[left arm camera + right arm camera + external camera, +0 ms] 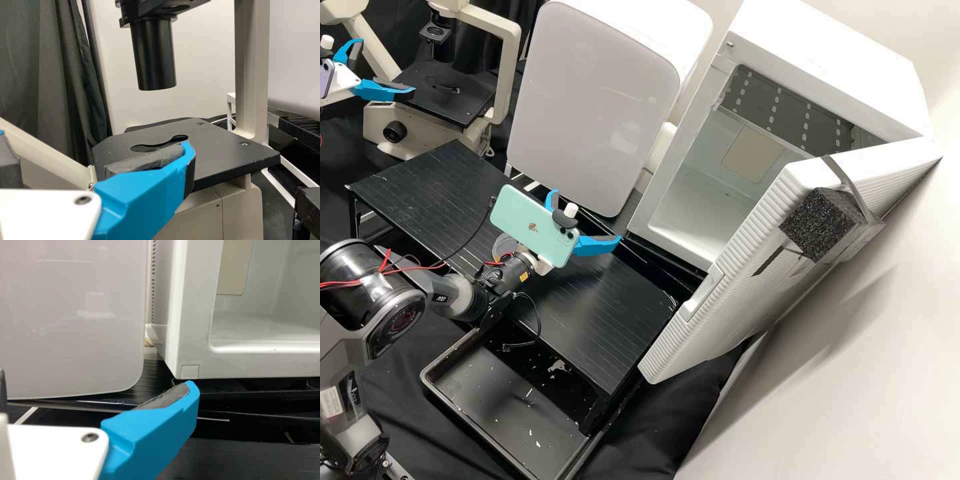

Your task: Place the petri dish in the incubator

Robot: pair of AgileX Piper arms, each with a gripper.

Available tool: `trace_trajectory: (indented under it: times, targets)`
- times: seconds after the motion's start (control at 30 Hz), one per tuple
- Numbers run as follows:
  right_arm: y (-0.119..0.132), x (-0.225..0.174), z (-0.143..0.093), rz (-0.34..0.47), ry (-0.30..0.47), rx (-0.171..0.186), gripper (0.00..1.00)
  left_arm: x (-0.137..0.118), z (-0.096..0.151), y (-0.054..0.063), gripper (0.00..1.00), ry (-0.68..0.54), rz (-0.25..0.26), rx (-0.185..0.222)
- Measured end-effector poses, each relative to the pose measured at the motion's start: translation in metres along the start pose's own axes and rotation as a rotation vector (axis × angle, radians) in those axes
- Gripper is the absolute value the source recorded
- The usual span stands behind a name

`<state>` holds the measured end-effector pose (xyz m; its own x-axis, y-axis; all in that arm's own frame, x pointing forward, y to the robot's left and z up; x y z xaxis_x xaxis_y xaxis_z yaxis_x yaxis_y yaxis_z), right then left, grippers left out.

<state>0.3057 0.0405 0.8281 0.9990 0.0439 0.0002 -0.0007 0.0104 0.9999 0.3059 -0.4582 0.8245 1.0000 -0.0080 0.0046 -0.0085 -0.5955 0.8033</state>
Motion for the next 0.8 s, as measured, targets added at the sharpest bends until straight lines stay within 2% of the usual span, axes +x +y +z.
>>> trace_trajectory:
  times: [0.43, 0.5, 0.6, 0.8]
  targets:
    - [-0.002, -0.01, 0.001, 0.003, 0.004, 0.003, 1.0, 0.0, 0.0, 0.0, 1.0, 0.0, 0.0, 0.0]
    - [0.0, -0.022, 0.001, 0.018, 0.025, 0.003, 1.0, 0.0, 0.0, 0.0, 1.0, 0.0, 0.0, 0.0]
    - [0.003, -0.041, -0.001, 0.053, 0.067, 0.022, 1.0, 0.0, 0.0, 0.0, 1.0, 0.0, 0.0, 0.0]
    - [0.003, -0.081, -0.007, 0.094, 0.143, 0.023, 1.0, 0.0, 0.0, 0.0, 1.0, 0.0, 0.0, 0.0]
